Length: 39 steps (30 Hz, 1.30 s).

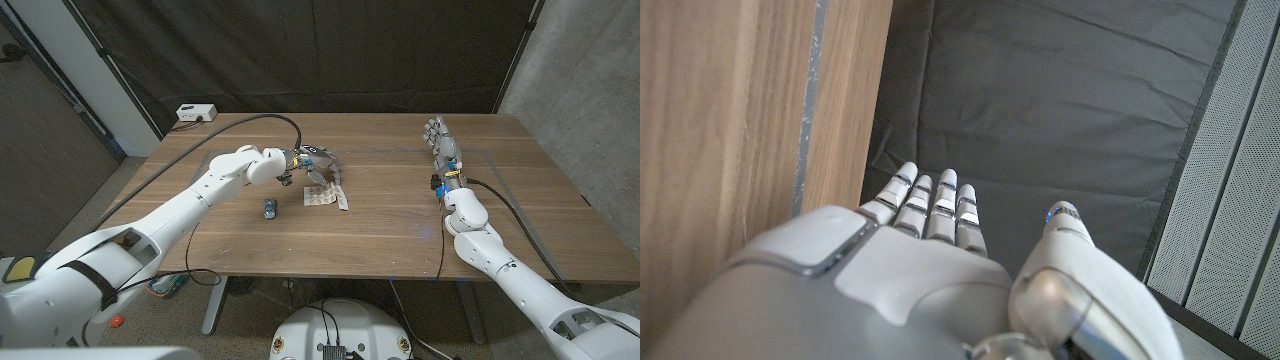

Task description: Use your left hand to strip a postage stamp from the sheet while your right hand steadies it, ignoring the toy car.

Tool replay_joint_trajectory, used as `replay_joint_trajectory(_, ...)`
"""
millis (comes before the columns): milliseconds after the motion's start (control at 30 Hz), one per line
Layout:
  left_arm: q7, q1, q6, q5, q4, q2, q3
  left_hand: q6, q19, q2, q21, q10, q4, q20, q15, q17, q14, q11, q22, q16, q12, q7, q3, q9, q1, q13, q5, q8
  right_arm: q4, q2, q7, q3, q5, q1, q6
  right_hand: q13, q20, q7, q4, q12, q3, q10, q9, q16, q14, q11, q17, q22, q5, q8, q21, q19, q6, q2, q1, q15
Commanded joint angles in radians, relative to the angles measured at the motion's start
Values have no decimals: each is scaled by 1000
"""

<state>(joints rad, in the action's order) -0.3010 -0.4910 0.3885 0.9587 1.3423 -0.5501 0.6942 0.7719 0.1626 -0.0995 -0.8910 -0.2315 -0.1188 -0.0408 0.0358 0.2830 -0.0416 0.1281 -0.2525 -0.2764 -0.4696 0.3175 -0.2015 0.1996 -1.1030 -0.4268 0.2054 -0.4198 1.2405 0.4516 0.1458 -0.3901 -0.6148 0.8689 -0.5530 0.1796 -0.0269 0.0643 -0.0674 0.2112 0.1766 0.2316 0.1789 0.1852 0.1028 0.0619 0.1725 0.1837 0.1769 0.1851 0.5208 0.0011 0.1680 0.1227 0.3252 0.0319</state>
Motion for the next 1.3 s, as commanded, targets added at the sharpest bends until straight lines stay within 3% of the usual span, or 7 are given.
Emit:
replay_joint_trajectory(33, 84, -21, 28, -16, -29, -8, -9, 288, -11, -5, -17, -41, -11, 0, 53, 1, -28, 2, 3, -12, -14, -231, -9, -1, -24, 6, -10, -31, -11, -6, -6, 0, 1, -6, 2, 5, -3, 0, -4, 4, 4, 11, 2, -1, 8, 1, 1, 5, 3, 4, -4, 6, 8, 0, -10, 2)
replay_joint_trajectory(67, 85, -22, 27, -16, -28, -8, -10, 292, -14, -6, -19, -45, -12, 3, 58, 1, -32, 8, 4, -13, -15, -231, -11, -2, -28, 6, -11, -32, -10, -5, -5, 0, 3, -6, 2, 5, -6, -3, -4, 4, 4, 10, 2, -1, 7, -1, 1, 5, 3, 3, -5, 5, 7, 0, -10, 0)
replay_joint_trajectory(167, 82, -26, 23, -28, -27, -8, -16, 318, -20, -8, -28, -52, -16, 13, 65, 2, -41, 13, 7, -12, -17, -276, -16, 2, -39, 12, -19, -41, -8, -5, -5, 1, 3, -5, 1, 5, -3, 0, -4, 4, 4, 11, 2, -1, 9, 1, 1, 5, 3, 4, -6, 7, 8, 0, -10, 4)
replay_joint_trajectory(300, 68, -35, 21, -110, -49, 4, -48, 315, -26, -14, -34, -51, -17, 26, 73, 3, -43, 19, 9, -10, -16, -272, -21, 10, -45, 15, -21, -44, -2, -4, -2, 2, 4, -2, 1, 5, -7, -3, -4, 3, 5, 10, 2, -1, 9, -2, 1, 6, 3, 3, -9, 5, 8, 1, -11, 0)
replay_joint_trajectory(467, 22, -58, 7, -311, -101, 37, -116, 283, -31, -35, -46, -42, -15, 14, 62, 9, -40, 16, 10, -6, -14, -282, -35, 30, -53, 16, -20, -44, 5, -2, -3, 3, 2, 2, 0, 5, -7, -3, -5, 4, 6, 12, 2, -2, 10, 0, 1, 6, 3, 3, -11, 4, 8, 1, -11, -1)
replay_joint_trajectory(800, -97, -109, -135, -708, -137, 98, -233, 207, 5, -72, -98, -45, -22, 11, 35, 26, -24, -1, -10, 15, -26, -411, -98, 148, -91, 18, 20, -102, 14, 0, -2, 2, -2, 9, -3, 5, -6, -1, -6, 3, 7, 14, 2, -2, 11, -1, 1, 6, 3, 3, -18, 2, 9, 1, -12, 1)
replay_joint_trajectory(1300, -68, -163, -301, -1010, -95, 153, -314, 203, 39, -65, -139, -50, -30, 27, 34, 37, -13, -7, -27, 30, -37, -448, -135, 236, -101, 19, 63, -162, 11, -4, -9, 3, -11, 14, -27, 5, -5, -1, -8, 2, 9, 15, 2, -3, 10, -1, 1, 6, 3, 3, -25, 2, 9, -1, -15, 1)
